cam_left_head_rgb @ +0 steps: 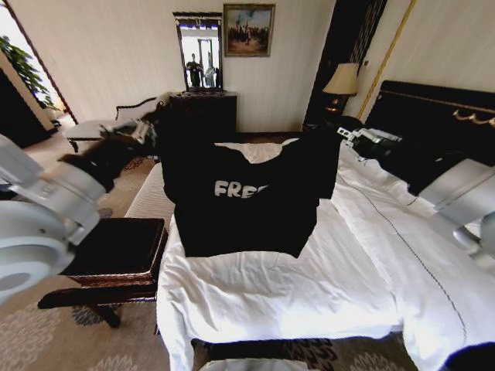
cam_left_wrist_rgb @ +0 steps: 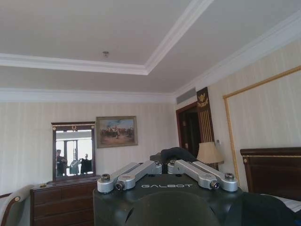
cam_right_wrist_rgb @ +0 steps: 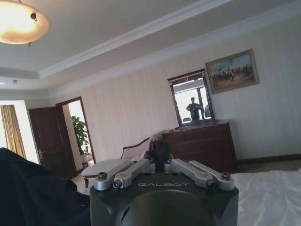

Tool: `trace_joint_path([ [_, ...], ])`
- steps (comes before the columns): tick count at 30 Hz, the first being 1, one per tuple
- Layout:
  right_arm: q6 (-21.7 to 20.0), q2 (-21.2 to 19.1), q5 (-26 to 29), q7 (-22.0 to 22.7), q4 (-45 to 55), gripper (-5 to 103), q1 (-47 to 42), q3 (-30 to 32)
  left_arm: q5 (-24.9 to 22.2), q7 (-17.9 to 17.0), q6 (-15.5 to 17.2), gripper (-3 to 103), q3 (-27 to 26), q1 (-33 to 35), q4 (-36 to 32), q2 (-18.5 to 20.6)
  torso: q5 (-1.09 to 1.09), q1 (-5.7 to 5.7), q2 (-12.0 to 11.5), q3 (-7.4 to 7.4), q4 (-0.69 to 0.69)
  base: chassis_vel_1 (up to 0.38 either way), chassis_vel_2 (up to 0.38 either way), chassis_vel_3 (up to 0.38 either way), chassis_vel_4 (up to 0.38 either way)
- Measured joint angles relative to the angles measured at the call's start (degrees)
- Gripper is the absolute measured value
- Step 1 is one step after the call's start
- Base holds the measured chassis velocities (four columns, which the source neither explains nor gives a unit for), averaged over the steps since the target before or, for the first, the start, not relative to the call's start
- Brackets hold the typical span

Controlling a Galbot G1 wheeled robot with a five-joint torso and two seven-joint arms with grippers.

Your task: Fold the clothes on the bed and place them into the basket.

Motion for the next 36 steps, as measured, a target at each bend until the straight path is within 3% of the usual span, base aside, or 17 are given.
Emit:
trace_joint_path([
  [1,0.0,0.0,0.0,0.0,0.0,2,0.0,0.0,0.0,0.0,0.0,0,0.0,0.0,0.0,0.0,0.00,0.00,0.0,0.00,0.00,0.000,0.000,0.000,0.000],
  [4,-2.0,-0.1,15.9,8.8,-0.1,2,-3.1,10.3,-3.8,-0.2,3.7,0,-14.5,11.9,0.1,-2.1,0.01,0.00,0.0,0.00,0.01,0.000,0.000,0.000,0.000],
  [6,-2.3,-0.1,17.2,9.5,-0.1,2,-3.9,11.5,-4.6,-0.4,4.2,0,-16.1,13.6,0.1,-2.6,-0.01,0.00,0.0,0.00,0.01,0.000,0.000,0.000,0.000],
  [7,-4.0,0.1,20.4,11.4,-0.1,2,-7.5,15.0,-7.0,-1.3,5.9,0,-19.2,17.6,0.2,-3.8,-0.01,-0.01,0.0,-0.01,0.01,0.000,0.000,0.000,0.000],
  [11,-6.8,1.7,22.3,12.9,-0.2,2,-13.3,18.2,-8.0,-2.7,7.1,0,-16.9,19.5,0.3,-4.5,-0.01,-0.01,0.0,-0.01,0.01,0.000,0.000,0.000,0.000],
  [12,-7.8,3.3,21.4,13.9,-0.2,2,-14.6,16.7,-7.7,-3.7,7.2,0,-13.0,18.6,0.3,-4.7,-0.02,-0.01,0.0,-0.01,-0.01,0.000,0.000,0.000,0.000],
  [15,-9.2,8.0,12.8,11.1,-0.4,2,-17.1,8.9,-1.3,-2.0,6.6,0,-1.2,17.3,0.4,-5.9,0.05,0.00,0.0,0.01,0.00,0.000,0.000,0.000,0.000],
  [16,-9.2,8.0,12.8,11.1,-0.4,2,-17.1,8.9,-1.3,-2.0,6.6,0,-1.2,17.3,0.4,-5.9,0.05,0.00,0.0,0.01,0.00,0.000,0.000,0.000,0.000],
  [17,-9.5,9.0,9.8,9.5,-0.5,2,-17.1,6.2,1.8,-1.2,6.0,0,3.1,16.6,0.5,-6.2,0.04,0.01,0.0,0.01,-0.01,0.000,0.000,0.000,0.000],
  [20,-9.5,11.8,-3.4,2.3,-0.7,2,-13.3,-6.6,12.1,0.9,3.8,0,17.0,13.6,0.6,-7.7,0.00,0.01,0.0,0.01,-0.01,0.000,0.000,0.000,0.000],
  [21,-9.5,11.8,-3.4,2.3,-0.7,2,-13.3,-6.6,12.1,0.9,3.8,0,17.0,13.6,0.6,-7.7,0.00,0.01,0.0,0.01,-0.01,0.000,0.000,0.000,0.000],
  [24,-7.5,14.3,-17.3,-5.1,-6.9,2,-9.2,-18.2,19.2,2.2,2.3,0,26.1,10.5,0.8,-10.5,-0.01,0.00,0.0,0.00,0.03,0.000,0.000,0.000,0.000],
  [26,-6.0,17.0,-25.2,-8.5,-12.0,2,-6.5,-24.7,23.6,2.5,1.7,0,33.1,6.7,4.8,-13.6,0.03,0.00,0.0,0.00,0.03,0.000,0.000,0.000,0.000],
  [28,-5.4,18.1,-27.6,-9.4,-13.9,2,-5.3,-27.0,25.4,2.7,1.5,0,36.1,4.8,7.1,-15.1,0.02,0.00,0.0,0.00,0.02,0.000,0.000,0.000,0.000],
  [31,-2.5,22.6,-36.7,-13.0,-23.9,2,0.6,-35.5,31.4,2.9,0.4,0,46.8,-3.4,17.8,-21.4,0.02,0.01,0.0,0.02,-0.01,0.000,0.000,0.000,0.000],
  [33,-1.7,23.6,-38.8,-14.1,-26.7,2,2.0,-37.4,32.3,2.8,0.1,0,49.0,-5.4,20.5,-22.8,-0.01,0.02,0.0,0.02,0.00,0.000,0.000,0.000,0.000],
  [36,1.4,26.7,-47.1,-18.5,-38.6,2,9.0,-44.5,36.8,2.8,-1.7,0,55.5,-11.5,31.2,-29.3,0.01,0.03,0.0,0.02,0.01,0.000,0.000,0.000,0.000],
])
